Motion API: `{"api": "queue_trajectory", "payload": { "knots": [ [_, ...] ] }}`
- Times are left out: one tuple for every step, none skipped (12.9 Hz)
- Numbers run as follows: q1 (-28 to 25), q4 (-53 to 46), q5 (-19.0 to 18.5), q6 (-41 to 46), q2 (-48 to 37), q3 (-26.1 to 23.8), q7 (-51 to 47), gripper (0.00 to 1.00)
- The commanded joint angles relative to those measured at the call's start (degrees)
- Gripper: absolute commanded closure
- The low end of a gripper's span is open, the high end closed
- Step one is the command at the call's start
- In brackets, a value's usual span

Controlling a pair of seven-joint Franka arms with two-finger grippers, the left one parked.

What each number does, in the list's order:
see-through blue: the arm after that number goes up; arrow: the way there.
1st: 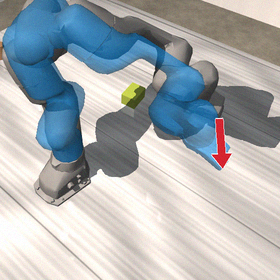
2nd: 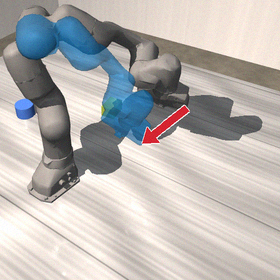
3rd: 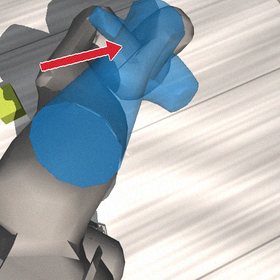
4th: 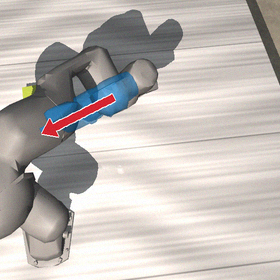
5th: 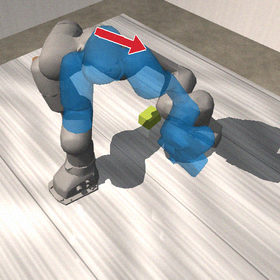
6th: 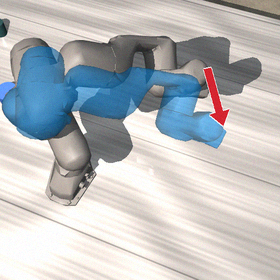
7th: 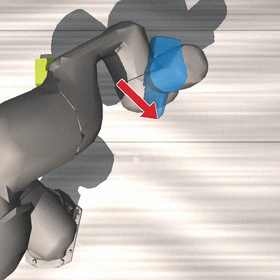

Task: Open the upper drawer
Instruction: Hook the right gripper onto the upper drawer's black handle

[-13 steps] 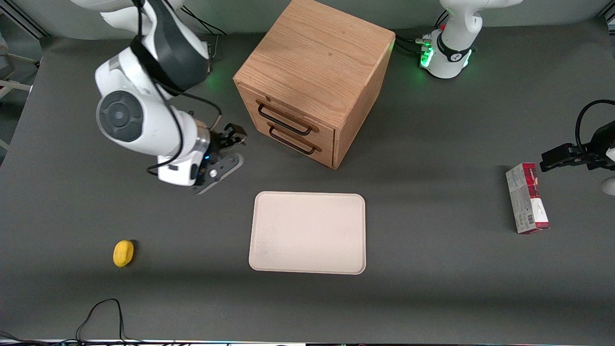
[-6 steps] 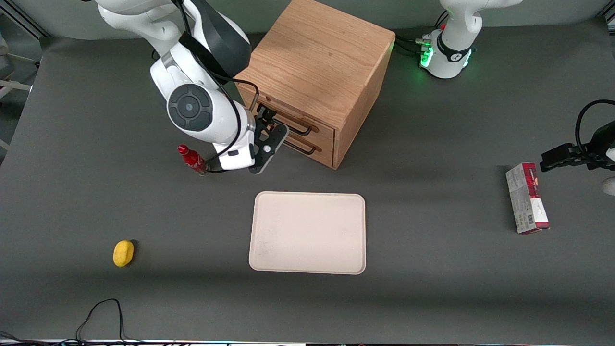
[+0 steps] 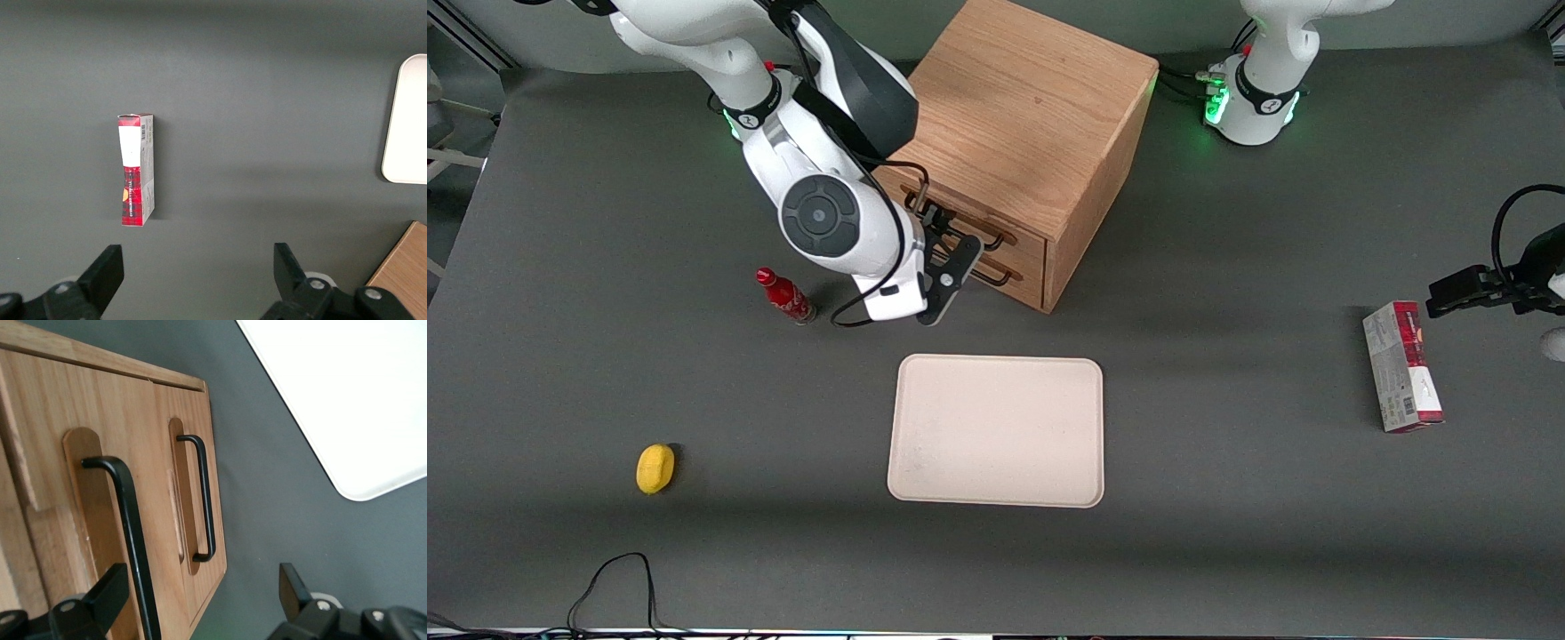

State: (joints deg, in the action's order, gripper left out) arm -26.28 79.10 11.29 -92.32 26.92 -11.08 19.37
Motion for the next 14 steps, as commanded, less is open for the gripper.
{"api": "queue_trajectory", "payload": {
  "knots": [
    [-1.2, -0.1, 1.2, -0.6, 0.6, 0.2, 1.4, 0.0],
    [-2.4, 0.6, 1.0, -0.6, 0.4, 0.3, 1.2, 0.0],
    [-2.4, 1.6, 0.9, -0.6, 0.1, 0.3, 1.1, 0.0],
    [-2.5, 1.8, 0.8, -0.6, 0.0, 0.3, 1.1, 0.0],
    [-2.5, 1.9, 0.8, -0.6, 0.0, 0.3, 1.1, 0.0],
    [-2.5, 1.9, 0.8, -0.6, 0.1, 0.3, 1.1, 0.0],
    [-2.5, 1.9, 0.8, -0.7, 0.1, 0.4, 1.2, 0.0],
    [-2.5, 2.0, 0.5, -0.9, 0.2, 0.4, 1.3, 0.0],
    [-2.4, 2.8, 0.5, -1.0, 0.2, 0.4, 1.4, 0.0],
    [-2.4, 3.9, 0.5, -1.4, 0.1, 0.4, 1.4, 0.0],
    [-2.4, 5.2, 0.4, -1.9, -0.2, 0.5, 1.8, 0.0],
    [-2.4, 5.9, 0.4, -2.4, -0.4, 0.5, 2.2, 0.0],
    [-2.4, 6.3, 0.3, -2.6, -0.4, 0.5, 2.5, 0.0],
    [-2.4, 7.0, 0.2, -2.9, -0.5, 0.6, 2.9, 0.0]
  ]
}}
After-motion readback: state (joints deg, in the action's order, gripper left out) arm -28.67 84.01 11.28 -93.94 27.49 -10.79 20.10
